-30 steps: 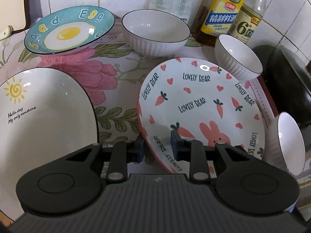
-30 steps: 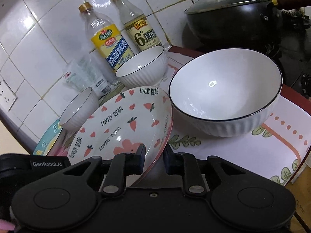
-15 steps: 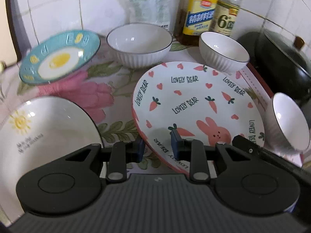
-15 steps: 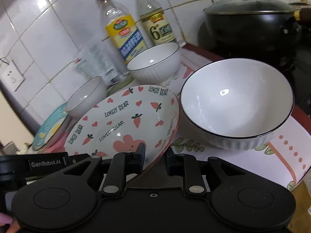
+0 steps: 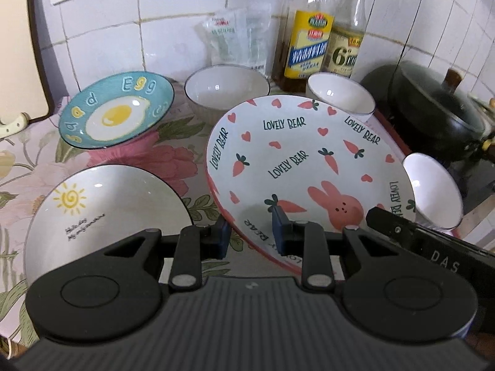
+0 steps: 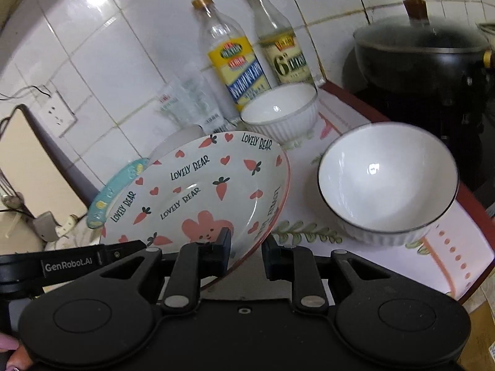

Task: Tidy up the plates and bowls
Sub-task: 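Lift the bunny plate with the left gripper and lower it onto the sun plate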

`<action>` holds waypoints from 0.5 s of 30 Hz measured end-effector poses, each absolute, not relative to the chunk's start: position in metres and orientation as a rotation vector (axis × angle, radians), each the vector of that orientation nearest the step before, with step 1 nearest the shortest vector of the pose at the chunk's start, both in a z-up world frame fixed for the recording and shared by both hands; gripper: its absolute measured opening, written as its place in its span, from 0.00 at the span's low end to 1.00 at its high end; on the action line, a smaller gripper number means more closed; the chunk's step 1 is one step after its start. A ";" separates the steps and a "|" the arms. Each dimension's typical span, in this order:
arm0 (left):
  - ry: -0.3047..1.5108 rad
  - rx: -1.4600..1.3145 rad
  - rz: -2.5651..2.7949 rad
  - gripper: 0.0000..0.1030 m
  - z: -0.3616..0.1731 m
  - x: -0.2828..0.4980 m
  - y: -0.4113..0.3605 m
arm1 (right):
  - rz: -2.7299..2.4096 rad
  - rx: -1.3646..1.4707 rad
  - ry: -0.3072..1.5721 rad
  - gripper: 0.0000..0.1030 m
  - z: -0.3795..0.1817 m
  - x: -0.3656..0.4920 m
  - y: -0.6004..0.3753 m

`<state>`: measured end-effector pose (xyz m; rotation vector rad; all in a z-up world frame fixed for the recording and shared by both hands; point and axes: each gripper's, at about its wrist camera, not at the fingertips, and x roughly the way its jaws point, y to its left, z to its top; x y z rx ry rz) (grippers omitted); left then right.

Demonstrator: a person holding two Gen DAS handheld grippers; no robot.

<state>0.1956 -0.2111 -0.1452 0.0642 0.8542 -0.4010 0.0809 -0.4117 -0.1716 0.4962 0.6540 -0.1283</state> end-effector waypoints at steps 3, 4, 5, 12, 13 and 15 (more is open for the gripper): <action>0.831 0.053 -0.404 0.25 -0.127 0.185 -0.205 | -0.109 0.484 0.631 0.25 -0.156 0.074 -0.409; 0.821 0.056 -0.403 0.25 -0.121 0.181 -0.203 | -0.104 0.479 0.625 0.25 -0.150 0.071 -0.406; 0.811 0.057 -0.404 0.25 -0.115 0.177 -0.200 | -0.101 0.477 0.620 0.25 -0.145 0.068 -0.404; 0.832 -0.024 -0.375 0.25 -0.082 0.154 -0.171 | -0.086 0.458 0.587 0.25 -0.110 0.051 -0.380; 0.832 -0.028 -0.376 0.25 -0.079 0.151 -0.167 | -0.076 0.460 0.584 0.25 -0.106 0.049 -0.378; 0.840 -0.041 -0.373 0.25 -0.075 0.146 -0.157 | -0.050 0.485 0.575 0.25 -0.103 0.045 -0.375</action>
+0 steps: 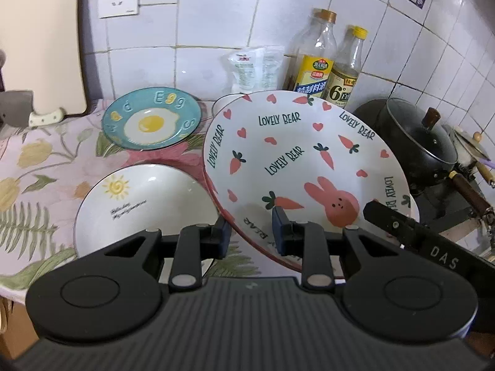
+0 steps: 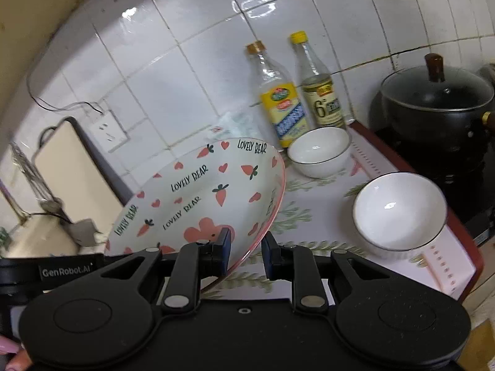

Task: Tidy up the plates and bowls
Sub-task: 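Lift the bunny plate with the left gripper and lower it onto the sun plate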

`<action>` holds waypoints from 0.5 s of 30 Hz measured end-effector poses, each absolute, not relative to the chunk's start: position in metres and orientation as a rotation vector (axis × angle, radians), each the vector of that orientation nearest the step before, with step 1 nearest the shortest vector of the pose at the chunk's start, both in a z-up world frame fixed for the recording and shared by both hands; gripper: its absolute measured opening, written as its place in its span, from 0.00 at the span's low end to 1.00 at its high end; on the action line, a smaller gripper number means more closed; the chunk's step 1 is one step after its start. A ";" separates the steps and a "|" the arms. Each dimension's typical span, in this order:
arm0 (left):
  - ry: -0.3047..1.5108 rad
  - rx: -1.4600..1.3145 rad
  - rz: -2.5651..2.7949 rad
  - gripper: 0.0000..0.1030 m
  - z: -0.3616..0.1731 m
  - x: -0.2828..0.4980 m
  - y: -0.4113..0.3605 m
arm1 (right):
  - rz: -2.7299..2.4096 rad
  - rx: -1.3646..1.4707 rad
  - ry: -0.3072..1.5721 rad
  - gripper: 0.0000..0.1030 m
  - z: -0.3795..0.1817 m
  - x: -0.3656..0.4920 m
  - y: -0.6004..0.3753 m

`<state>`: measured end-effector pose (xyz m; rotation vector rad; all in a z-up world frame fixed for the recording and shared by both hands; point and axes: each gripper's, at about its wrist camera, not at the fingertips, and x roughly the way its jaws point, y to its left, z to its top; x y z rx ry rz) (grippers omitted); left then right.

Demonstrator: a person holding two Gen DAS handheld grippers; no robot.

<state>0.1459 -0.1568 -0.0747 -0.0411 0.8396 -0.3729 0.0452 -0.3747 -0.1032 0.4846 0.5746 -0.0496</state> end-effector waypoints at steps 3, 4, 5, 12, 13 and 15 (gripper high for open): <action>0.846 -0.044 -0.353 0.25 -0.074 0.136 -0.145 | -0.017 0.505 0.577 0.25 -0.104 0.041 -0.367; 0.852 -0.051 -0.344 0.25 -0.075 0.134 -0.141 | -0.007 0.503 0.581 0.25 -0.104 0.040 -0.363; 0.863 -0.063 -0.332 0.25 -0.076 0.132 -0.135 | 0.003 0.502 0.587 0.25 -0.105 0.040 -0.359; 0.905 -0.067 -0.269 0.25 -0.085 0.122 -0.109 | 0.067 0.479 0.645 0.25 -0.119 0.038 -0.334; 0.915 -0.073 -0.264 0.25 -0.088 0.122 -0.105 | 0.072 0.475 0.654 0.25 -0.121 0.037 -0.331; 0.927 -0.081 -0.253 0.25 -0.095 0.121 -0.098 | 0.083 0.474 0.674 0.25 -0.125 0.038 -0.325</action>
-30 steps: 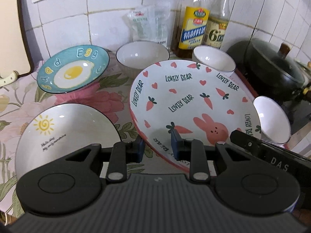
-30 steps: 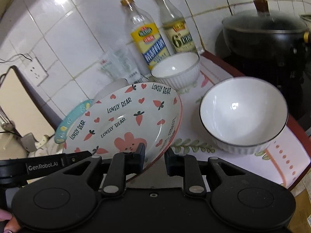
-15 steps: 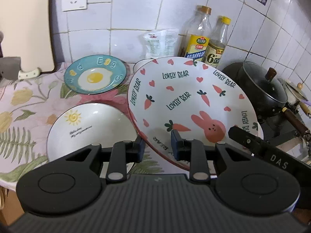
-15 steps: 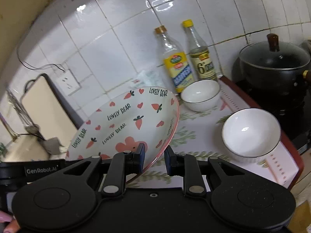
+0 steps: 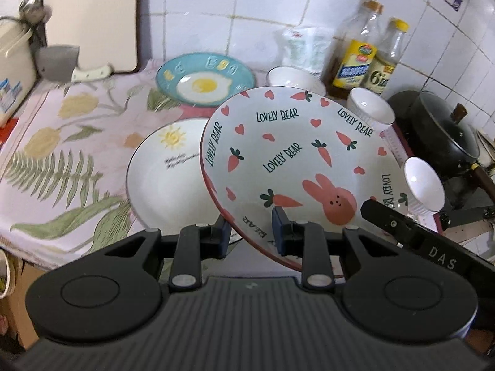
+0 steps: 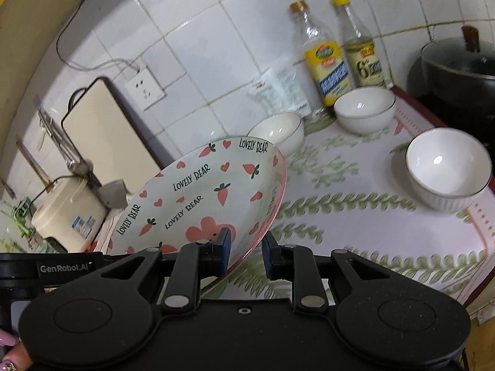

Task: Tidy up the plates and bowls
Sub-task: 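Lift the bunny plate with the left gripper and lower it onto the sun plate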

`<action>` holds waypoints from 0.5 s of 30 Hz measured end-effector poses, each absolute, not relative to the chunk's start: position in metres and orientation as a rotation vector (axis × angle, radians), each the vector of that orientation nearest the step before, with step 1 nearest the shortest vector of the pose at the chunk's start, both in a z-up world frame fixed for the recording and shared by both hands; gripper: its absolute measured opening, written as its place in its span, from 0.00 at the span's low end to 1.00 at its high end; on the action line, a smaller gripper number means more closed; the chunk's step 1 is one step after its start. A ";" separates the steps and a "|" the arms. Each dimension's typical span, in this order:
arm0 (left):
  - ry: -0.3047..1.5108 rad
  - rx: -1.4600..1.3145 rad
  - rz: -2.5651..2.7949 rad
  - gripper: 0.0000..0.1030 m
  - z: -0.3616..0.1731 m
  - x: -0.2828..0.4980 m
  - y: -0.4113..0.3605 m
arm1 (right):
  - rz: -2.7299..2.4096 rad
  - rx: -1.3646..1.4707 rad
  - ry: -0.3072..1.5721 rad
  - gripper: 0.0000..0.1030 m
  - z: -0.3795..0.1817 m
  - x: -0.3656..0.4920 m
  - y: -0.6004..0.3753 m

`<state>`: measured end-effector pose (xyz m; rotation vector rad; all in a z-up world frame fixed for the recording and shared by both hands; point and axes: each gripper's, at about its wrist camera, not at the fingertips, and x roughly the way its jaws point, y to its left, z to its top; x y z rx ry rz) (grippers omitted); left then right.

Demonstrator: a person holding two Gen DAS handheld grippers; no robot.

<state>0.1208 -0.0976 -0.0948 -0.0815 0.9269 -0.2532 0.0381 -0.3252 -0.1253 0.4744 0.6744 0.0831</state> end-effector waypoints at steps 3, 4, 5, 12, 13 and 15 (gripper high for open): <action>0.944 -0.092 -0.239 0.25 -0.104 0.120 -0.088 | 0.091 0.462 0.703 0.25 -0.132 0.040 -0.316; 0.949 -0.092 -0.235 0.25 -0.107 0.120 -0.086 | 0.092 0.452 0.714 0.25 -0.134 0.041 -0.312; 0.956 -0.096 -0.228 0.25 -0.111 0.121 -0.083 | 0.093 0.446 0.724 0.25 -0.136 0.043 -0.309; 1.000 -0.123 -0.204 0.25 -0.133 0.128 -0.065 | 0.107 0.442 0.787 0.25 -0.153 0.058 -0.294; 1.006 -0.129 -0.205 0.25 -0.136 0.129 -0.061 | 0.109 0.439 0.796 0.25 -0.154 0.061 -0.291; 1.030 -0.163 -0.202 0.25 -0.141 0.133 -0.054 | 0.116 0.431 0.808 0.25 -0.157 0.065 -0.288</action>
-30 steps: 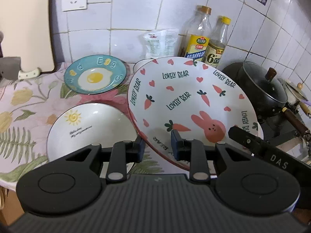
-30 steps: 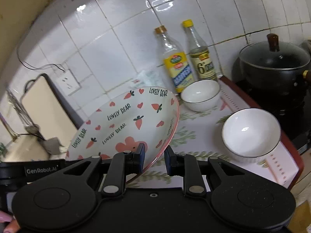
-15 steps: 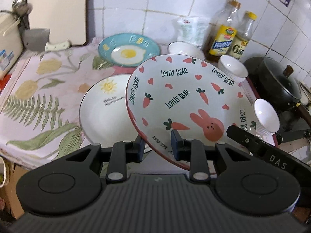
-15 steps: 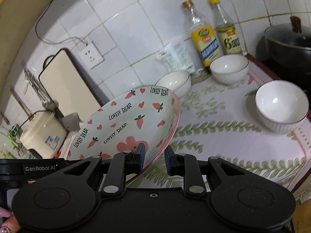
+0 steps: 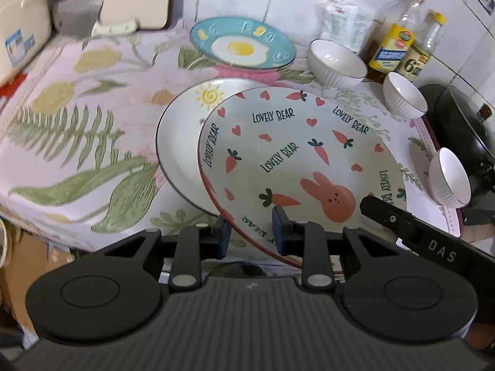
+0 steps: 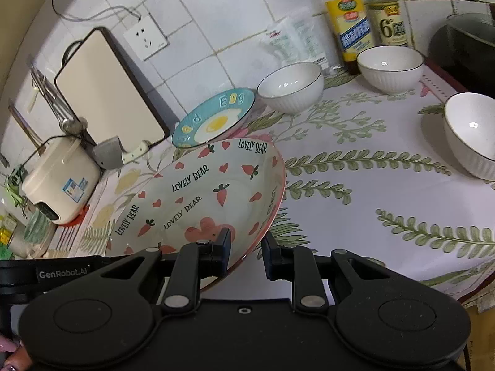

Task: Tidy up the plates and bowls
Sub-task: 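Lift the bunny plate with the left gripper and lower it onto the sun plate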

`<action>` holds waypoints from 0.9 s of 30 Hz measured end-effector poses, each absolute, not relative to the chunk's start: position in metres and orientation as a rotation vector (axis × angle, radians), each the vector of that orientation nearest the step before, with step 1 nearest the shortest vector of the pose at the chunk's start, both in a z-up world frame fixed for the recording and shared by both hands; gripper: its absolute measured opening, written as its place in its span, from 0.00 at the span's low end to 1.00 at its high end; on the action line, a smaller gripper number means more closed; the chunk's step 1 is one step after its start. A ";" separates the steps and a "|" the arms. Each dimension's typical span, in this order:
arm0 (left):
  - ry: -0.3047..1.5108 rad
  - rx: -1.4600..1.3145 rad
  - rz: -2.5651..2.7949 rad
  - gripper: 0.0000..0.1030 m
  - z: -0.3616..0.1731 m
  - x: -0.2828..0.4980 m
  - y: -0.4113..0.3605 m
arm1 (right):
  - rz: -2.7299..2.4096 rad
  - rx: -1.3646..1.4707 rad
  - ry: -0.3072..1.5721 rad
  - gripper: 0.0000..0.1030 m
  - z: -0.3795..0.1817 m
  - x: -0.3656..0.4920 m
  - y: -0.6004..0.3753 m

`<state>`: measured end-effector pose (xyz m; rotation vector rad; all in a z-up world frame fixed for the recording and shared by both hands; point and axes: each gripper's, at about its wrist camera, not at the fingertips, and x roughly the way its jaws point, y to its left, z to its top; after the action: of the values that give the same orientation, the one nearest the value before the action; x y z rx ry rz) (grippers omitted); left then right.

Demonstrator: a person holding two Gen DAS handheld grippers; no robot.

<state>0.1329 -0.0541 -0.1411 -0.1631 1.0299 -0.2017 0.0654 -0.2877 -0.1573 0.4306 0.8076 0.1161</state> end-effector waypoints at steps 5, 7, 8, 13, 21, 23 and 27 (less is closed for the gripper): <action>1.054 -0.182 -0.184 0.25 -0.153 0.141 -0.047 | 0.129 0.411 0.840 0.25 -0.166 0.079 -0.280; 1.062 -0.187 -0.180 0.26 -0.156 0.143 -0.045 | 0.133 0.403 0.851 0.25 -0.169 0.084 -0.278; 1.067 -0.191 -0.178 0.26 -0.158 0.145 -0.044 | 0.133 0.405 0.859 0.25 -0.170 0.086 -0.277; 1.081 -0.228 -0.159 0.26 -0.163 0.150 -0.037 | 0.133 0.397 0.875 0.25 -0.170 0.095 -0.271; 1.124 -0.240 -0.141 0.26 -0.165 0.170 -0.035 | 0.116 0.333 0.925 0.25 -0.170 0.116 -0.261; 1.120 -0.221 -0.134 0.25 -0.164 0.173 -0.038 | 0.106 0.305 0.933 0.25 -0.171 0.120 -0.259; 1.121 -0.223 -0.119 0.26 -0.166 0.176 -0.039 | 0.098 0.269 0.937 0.25 -0.172 0.126 -0.255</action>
<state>0.1758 -0.0388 -0.1656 -0.2233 1.1213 -0.1185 0.1257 -0.2550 -0.1718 0.2692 0.9369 0.0980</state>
